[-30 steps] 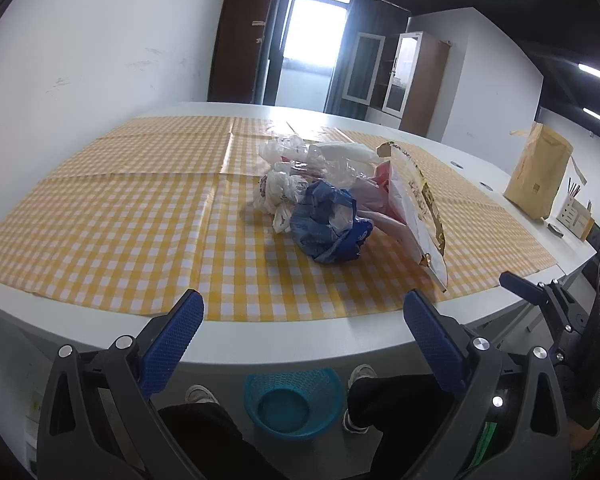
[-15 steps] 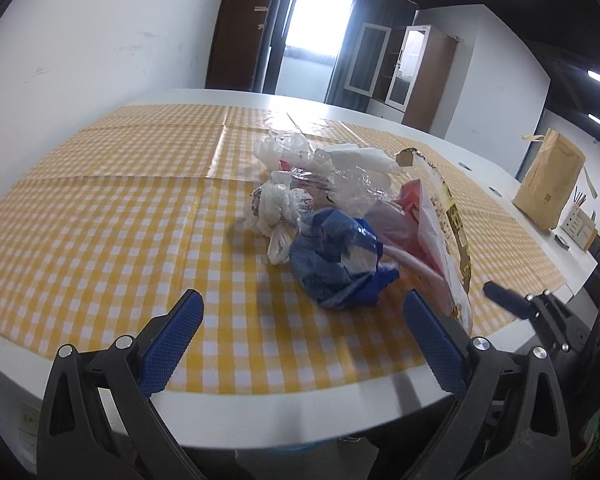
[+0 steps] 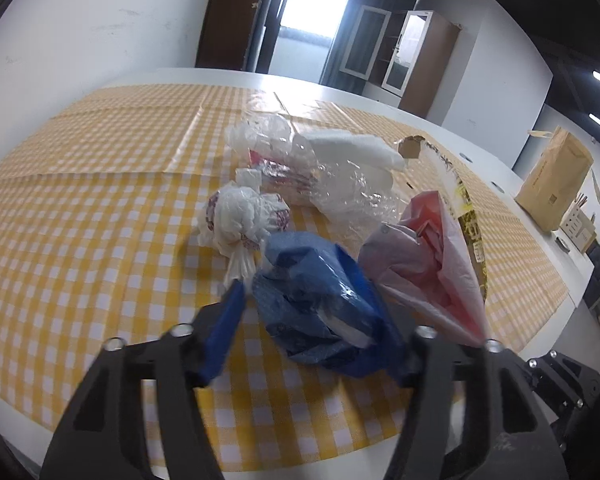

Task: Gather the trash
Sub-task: 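Grasp the blue plastic bag with the left tool while the right tool grasps the white-pink paper bag, then carry the blue bag and paper bag down over the blue wastebasket with both tools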

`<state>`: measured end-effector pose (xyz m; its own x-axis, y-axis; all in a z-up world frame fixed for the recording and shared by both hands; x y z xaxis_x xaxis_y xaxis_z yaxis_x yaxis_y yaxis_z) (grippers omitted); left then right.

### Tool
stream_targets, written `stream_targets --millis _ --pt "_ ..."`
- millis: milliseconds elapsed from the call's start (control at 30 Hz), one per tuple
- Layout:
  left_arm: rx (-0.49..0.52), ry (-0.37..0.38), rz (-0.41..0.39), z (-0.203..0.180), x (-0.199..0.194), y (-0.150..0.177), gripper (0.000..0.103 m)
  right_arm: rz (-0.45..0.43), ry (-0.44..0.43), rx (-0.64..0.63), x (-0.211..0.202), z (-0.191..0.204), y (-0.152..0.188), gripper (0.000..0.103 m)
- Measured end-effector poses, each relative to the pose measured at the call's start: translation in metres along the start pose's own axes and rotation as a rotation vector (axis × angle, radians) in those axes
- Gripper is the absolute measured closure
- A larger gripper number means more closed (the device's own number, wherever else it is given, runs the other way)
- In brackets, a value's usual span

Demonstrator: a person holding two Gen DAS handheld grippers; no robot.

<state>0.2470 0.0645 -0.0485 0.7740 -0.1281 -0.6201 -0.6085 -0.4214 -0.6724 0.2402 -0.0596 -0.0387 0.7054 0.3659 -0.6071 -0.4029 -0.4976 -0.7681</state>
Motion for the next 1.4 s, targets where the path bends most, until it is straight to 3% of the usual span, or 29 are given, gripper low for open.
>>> stream_targets --millis 33,100,133,300,633,900,1400 --pt "-0.012 0.012 -0.007 0.000 -0.003 0.001 0.062 -0.012 -0.007 0.023 -0.004 -0.004 -0.001 0.100" --pt "-0.030 0.010 -0.027 0.002 -0.010 0.001 0.089 -0.036 -0.024 0.064 -0.010 -0.011 -0.002 0.100" --pt "-0.037 0.009 -0.040 0.003 -0.014 0.001 0.094 -0.051 -0.035 0.090 -0.014 -0.014 -0.003 0.100" --pt "-0.066 0.049 -0.076 0.008 -0.034 0.001 0.094 -0.118 -0.111 0.173 -0.037 -0.021 -0.009 0.101" --pt "-0.045 0.054 -0.159 0.007 -0.087 0.014 0.094 -0.192 -0.152 0.223 -0.073 -0.025 -0.012 0.101" --pt "-0.016 0.056 -0.196 0.005 -0.125 0.033 0.094 -0.218 -0.137 0.235 -0.103 -0.032 -0.003 0.101" --pt "0.082 0.116 -0.135 -0.003 -0.167 0.105 0.094 -0.157 -0.199 0.205 -0.151 -0.005 0.049 0.101"
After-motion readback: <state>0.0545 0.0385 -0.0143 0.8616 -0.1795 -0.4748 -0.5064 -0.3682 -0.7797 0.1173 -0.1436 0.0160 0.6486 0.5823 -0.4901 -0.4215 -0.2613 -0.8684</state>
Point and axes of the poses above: each gripper's, at about its wrist camera, not at the fingertips, and x roughly the way its jaws point, z to its left, y to its underside, the point moved 7 cm from there along x, roughly the way its jaws point, and after that the axes turned 11 degrees about -x, right-handed, at the moved point
